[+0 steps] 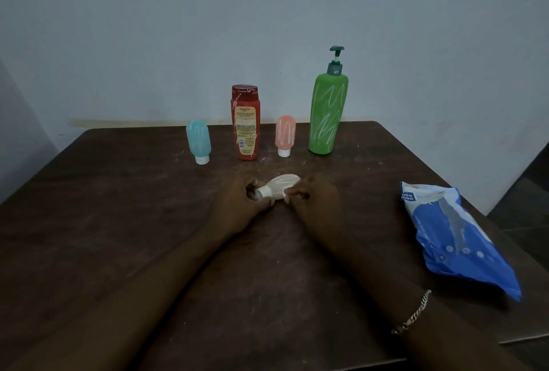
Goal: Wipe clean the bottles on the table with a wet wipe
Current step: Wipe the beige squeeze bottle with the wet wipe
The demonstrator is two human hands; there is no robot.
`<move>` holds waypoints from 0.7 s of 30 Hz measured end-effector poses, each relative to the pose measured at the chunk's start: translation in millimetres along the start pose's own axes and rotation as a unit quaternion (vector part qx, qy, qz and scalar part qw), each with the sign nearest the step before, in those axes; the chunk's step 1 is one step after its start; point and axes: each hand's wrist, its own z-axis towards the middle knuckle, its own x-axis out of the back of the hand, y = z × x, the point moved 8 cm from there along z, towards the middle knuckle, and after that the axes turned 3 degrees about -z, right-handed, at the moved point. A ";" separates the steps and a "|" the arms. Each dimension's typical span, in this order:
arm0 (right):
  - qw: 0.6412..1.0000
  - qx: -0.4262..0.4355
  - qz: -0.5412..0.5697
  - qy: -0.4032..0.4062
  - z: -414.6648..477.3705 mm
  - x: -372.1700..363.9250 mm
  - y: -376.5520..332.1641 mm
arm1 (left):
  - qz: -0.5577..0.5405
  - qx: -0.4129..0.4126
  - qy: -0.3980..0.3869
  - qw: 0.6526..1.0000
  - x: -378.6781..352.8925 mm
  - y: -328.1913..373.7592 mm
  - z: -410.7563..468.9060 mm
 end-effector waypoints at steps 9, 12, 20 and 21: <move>0.999 0.044 0.004 0.022 -5.5 -4.4 -9.2 | 0.000 0.010 -0.019 1.000 -2.4 0.0 1.8; 0.999 0.026 -0.005 0.029 -1.9 1.2 -3.4 | 0.004 0.002 -0.015 1.000 -1.0 1.8 -0.5; 0.999 0.037 -0.005 -0.001 -2.4 -1.9 -8.3 | 0.015 -0.005 -0.009 1.000 0.2 2.8 -0.1; 1.000 0.027 0.000 0.012 -0.5 1.7 -6.2 | 0.016 -0.007 -0.007 1.000 0.5 2.7 0.1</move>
